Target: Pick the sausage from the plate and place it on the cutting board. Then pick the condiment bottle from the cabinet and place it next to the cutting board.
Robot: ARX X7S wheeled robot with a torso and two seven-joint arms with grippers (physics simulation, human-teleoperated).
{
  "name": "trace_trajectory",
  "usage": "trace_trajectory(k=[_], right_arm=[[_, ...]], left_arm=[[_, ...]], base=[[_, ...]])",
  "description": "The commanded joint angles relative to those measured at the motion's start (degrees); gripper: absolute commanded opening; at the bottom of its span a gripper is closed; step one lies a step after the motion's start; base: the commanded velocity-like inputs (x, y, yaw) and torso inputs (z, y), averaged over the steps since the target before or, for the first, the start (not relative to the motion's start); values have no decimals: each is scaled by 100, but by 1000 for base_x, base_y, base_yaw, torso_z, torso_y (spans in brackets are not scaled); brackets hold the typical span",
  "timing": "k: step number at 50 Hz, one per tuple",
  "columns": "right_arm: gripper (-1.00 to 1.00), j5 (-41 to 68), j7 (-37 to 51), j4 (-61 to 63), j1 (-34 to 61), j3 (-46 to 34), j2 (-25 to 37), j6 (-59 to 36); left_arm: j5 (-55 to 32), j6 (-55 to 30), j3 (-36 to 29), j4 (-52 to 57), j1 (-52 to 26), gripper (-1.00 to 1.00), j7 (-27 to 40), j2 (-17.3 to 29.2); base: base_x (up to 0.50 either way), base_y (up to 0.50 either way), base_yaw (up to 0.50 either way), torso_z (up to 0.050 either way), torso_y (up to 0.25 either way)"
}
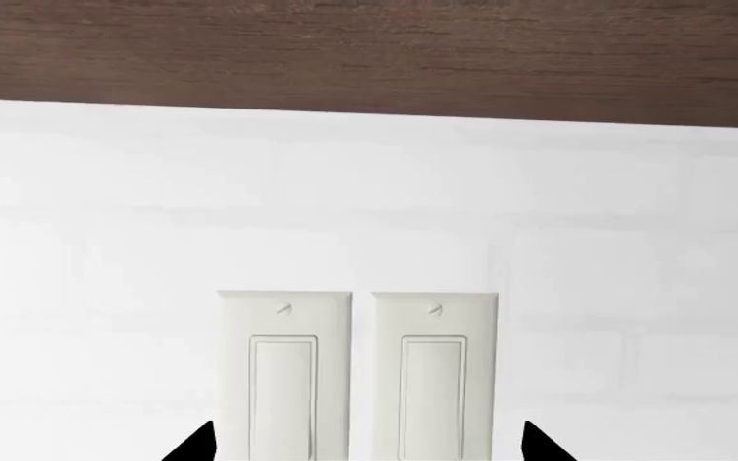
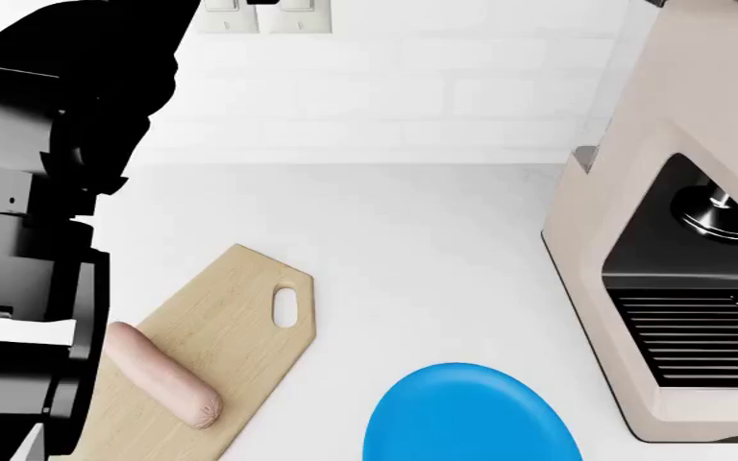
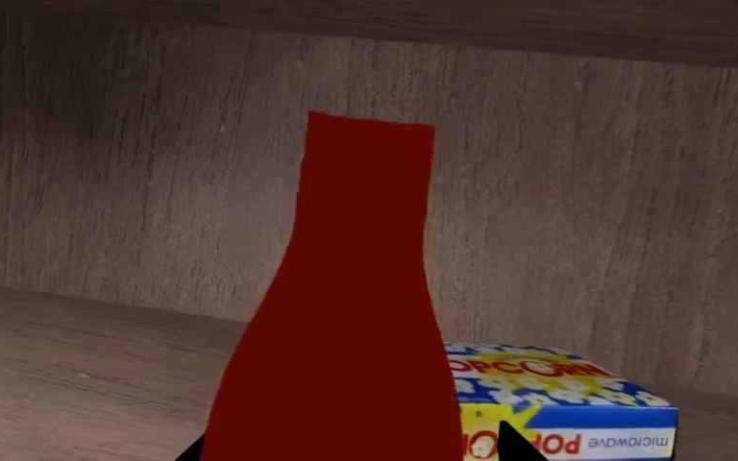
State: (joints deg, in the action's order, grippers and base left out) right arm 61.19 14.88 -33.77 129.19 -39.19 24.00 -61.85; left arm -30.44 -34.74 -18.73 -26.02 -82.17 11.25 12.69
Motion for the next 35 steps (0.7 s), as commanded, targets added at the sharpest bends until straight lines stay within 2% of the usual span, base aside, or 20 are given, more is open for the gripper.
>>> trace_trajectory(k=[1, 10, 11, 26, 35], right_arm=[[100, -99, -198, -210, -258, -169, -83, 24], [100, -167, -232, -338, -317, -239, -86, 5], [-100, -183, -226, -355, -329, -254, -86, 1], [-100, -219, -312, -260, -360, -337, -52, -63], [-100, -155, -48, 563, -187, 65, 218, 340]], left_arm=[[-25, 5, -5, 17, 3, 100, 5, 13], [-54, -19, 1, 63, 25, 100, 31, 39], [-57, -20, 1, 64, 25, 100, 32, 40], [-63, 32, -27, 17, 51, 100, 19, 43], [-79, -7, -48, 50, 15, 100, 26, 52]], base=[[0, 0, 0, 0, 0], [0, 0, 0, 0, 0], [0, 0, 0, 0, 0], [2, 0, 0, 0, 0], [0, 0, 0, 0, 0]])
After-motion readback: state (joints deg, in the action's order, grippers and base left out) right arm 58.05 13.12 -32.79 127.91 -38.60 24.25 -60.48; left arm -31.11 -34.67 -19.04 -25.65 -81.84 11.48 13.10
